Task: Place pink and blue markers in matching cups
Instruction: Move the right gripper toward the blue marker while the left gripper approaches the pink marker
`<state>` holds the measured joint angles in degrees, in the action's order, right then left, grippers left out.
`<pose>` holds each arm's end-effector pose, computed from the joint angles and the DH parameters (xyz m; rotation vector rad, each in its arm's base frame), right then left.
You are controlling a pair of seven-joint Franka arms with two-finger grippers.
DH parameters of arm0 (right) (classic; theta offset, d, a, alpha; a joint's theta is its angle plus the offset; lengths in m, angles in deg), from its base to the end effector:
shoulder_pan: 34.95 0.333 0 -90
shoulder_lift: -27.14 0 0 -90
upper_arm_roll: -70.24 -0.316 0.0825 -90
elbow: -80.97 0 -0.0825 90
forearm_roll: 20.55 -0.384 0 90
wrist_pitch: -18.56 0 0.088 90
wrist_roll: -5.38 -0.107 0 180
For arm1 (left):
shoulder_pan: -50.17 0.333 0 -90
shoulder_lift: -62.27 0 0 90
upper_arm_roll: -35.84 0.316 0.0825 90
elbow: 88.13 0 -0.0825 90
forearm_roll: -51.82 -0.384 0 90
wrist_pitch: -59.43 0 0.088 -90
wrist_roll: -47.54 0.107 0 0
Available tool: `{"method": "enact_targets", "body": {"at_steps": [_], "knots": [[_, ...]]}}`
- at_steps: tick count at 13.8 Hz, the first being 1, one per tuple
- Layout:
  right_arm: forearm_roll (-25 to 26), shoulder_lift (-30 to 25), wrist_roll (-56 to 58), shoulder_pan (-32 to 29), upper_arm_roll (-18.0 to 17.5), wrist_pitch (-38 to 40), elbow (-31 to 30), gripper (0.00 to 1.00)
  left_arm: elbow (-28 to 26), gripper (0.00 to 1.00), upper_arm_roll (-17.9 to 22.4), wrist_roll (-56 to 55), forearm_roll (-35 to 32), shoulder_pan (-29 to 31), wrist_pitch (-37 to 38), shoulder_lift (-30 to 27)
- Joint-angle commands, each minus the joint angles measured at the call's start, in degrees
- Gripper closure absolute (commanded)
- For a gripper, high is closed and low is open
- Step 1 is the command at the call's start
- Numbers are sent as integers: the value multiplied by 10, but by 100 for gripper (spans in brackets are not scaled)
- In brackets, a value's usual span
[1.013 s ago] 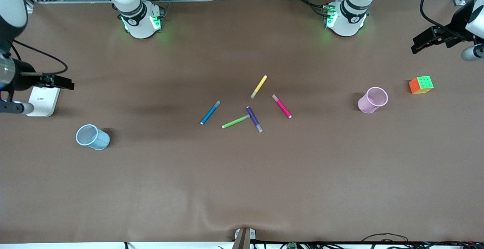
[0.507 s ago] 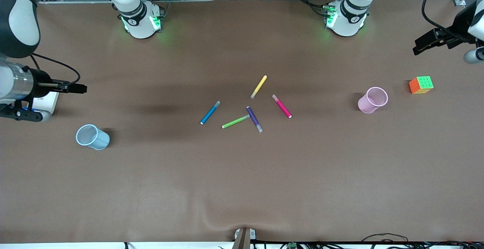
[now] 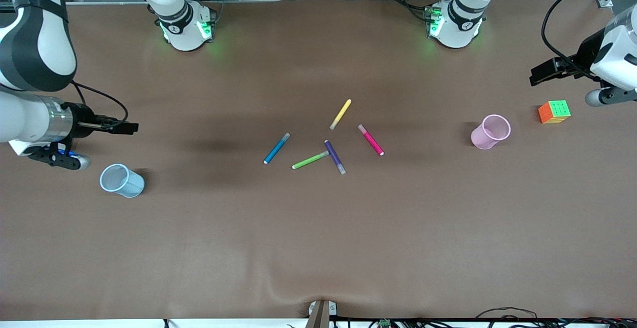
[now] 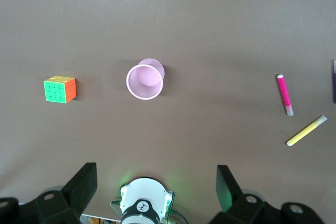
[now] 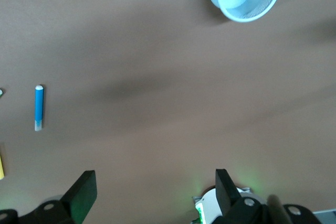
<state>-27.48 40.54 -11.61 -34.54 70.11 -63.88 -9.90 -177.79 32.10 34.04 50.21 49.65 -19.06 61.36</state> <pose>0.5879 0.0196 0.4754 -2.9870 0.4427 0.6040 0.5259 -0.0360 0.6202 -3.0635 -0.2525 0.2658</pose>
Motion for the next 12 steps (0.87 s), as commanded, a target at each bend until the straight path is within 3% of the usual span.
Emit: {"method": "enact_targets", "body": {"at_steps": [1, 6, 12], "knots": [[-7, -11, -51, 19, 0, -6, -18, 0, 26, 0, -1, -3, 4, -1, 10, 6], [-8, -25, -96, 44, 0, -42, -68, 0, 26, 0, -7, -21, 44, -9, 10, 26], [-43, -25, -161, 66, 0, -53, -78, 0, 25, 0, -56, -106, 59, -18, 19, 65]]}}
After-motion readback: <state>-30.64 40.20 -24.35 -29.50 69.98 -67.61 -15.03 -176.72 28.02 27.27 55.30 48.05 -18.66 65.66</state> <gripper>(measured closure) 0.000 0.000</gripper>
